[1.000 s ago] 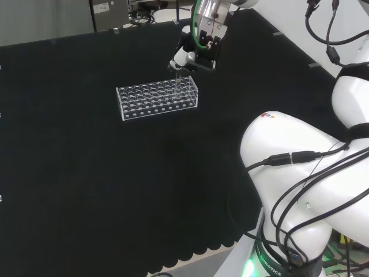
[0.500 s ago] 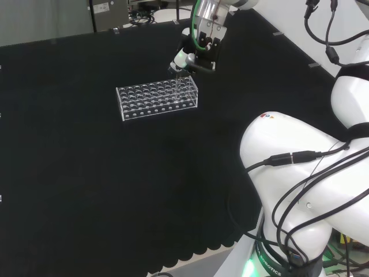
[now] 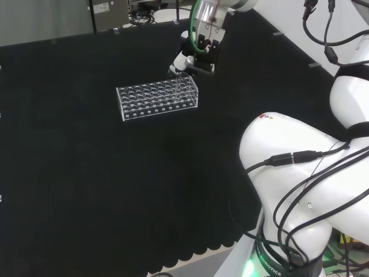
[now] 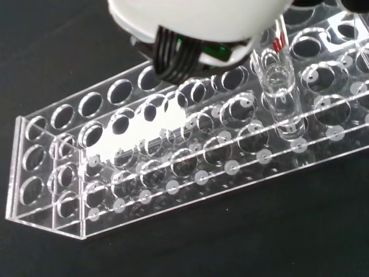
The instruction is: Put the test tube back in the rack.
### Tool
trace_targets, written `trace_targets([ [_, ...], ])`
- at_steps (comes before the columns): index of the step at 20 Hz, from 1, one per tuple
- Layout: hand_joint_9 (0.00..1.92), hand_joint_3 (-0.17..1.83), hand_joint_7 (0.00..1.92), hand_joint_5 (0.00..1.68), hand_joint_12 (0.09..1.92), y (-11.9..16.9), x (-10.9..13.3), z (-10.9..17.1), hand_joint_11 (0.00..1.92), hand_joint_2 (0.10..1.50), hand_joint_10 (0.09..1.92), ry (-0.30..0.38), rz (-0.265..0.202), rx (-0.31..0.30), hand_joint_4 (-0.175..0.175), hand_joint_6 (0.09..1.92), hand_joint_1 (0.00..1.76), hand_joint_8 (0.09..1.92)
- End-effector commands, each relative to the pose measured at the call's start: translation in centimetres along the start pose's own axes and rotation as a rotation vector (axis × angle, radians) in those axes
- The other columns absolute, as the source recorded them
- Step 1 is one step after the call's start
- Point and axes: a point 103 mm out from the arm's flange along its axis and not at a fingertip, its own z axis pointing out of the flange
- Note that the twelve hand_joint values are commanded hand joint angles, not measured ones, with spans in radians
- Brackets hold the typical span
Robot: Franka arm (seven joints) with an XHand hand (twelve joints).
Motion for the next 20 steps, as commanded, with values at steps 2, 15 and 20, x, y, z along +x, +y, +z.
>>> trace_targets([
  [2,1.69,0.62,1.80,1.43,0.87,0.1,-0.1,0.9,1.29,0.63,0.34,-0.001,-0.002,0.012,-0.175,0.34,1.24,0.41],
  [15,1.69,0.62,1.80,1.43,0.87,0.4,-0.1,2.2,1.29,0.63,0.34,0.001,-0.003,0.031,-0.175,0.34,1.24,0.41],
  [20,1.69,0.62,1.80,1.43,0.88,0.7,0.1,2.6,1.29,0.63,0.34,0.037,0.001,0.053,-0.175,0.34,1.24,0.40],
])
